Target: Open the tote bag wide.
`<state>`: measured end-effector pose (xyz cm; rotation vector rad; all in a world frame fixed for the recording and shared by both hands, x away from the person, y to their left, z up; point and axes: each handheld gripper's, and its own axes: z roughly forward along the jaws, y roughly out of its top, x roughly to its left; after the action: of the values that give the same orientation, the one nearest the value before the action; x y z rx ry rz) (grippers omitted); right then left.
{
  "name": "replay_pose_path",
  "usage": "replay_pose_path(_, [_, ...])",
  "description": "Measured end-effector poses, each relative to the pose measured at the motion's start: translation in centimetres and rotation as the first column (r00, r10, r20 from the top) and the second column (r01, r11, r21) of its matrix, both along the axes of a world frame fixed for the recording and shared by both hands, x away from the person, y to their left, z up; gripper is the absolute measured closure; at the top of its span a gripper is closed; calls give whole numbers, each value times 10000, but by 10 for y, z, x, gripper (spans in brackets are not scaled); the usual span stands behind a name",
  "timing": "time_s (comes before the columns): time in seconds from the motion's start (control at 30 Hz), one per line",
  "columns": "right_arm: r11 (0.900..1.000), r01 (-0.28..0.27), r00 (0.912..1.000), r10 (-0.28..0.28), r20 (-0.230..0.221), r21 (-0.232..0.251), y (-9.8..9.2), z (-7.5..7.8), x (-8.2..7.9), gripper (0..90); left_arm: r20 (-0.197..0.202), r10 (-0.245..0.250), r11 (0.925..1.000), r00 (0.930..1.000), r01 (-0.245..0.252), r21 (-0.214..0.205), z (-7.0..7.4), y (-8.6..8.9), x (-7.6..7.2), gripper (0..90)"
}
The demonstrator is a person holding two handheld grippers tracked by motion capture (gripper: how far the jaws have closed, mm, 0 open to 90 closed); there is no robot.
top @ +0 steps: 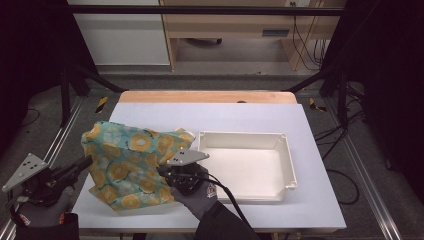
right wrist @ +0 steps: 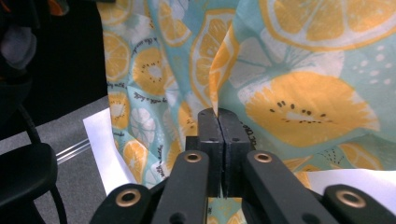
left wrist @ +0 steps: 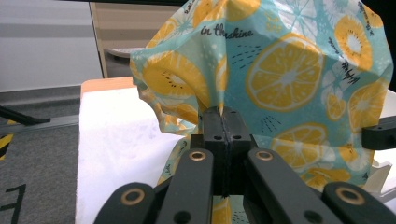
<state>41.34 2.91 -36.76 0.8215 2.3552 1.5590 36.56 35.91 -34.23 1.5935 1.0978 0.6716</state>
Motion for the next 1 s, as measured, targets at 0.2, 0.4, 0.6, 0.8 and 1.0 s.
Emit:
replay_pose_path(0.2, [9981,106,9981,-142,603,601,-12,23,-4,776,-35,-8,10000,10000,8,-47,0,1,0,900])
replay_pose_path(0.4, [9944,573,9937,-654,913,891,-20,40,-2,629,-55,-39,10000,10000,38,-54,0,0,1,900])
replay_pose_path(0.6, [9887,1015,9823,-1172,1462,1105,-10,42,5,413,-61,-32,10000,10000,32,-77,0,1,1,900])
replay_pose_path(0.8, [9889,1367,9780,-1440,1511,575,7,36,9,542,-64,-52,9999,10000,51,-87,0,2,0,900])
replay_pose_path(1.0, [9931,1094,9875,-1136,1096,432,3,36,9,900,-56,-61,9999,10000,61,-106,0,2,0,900])
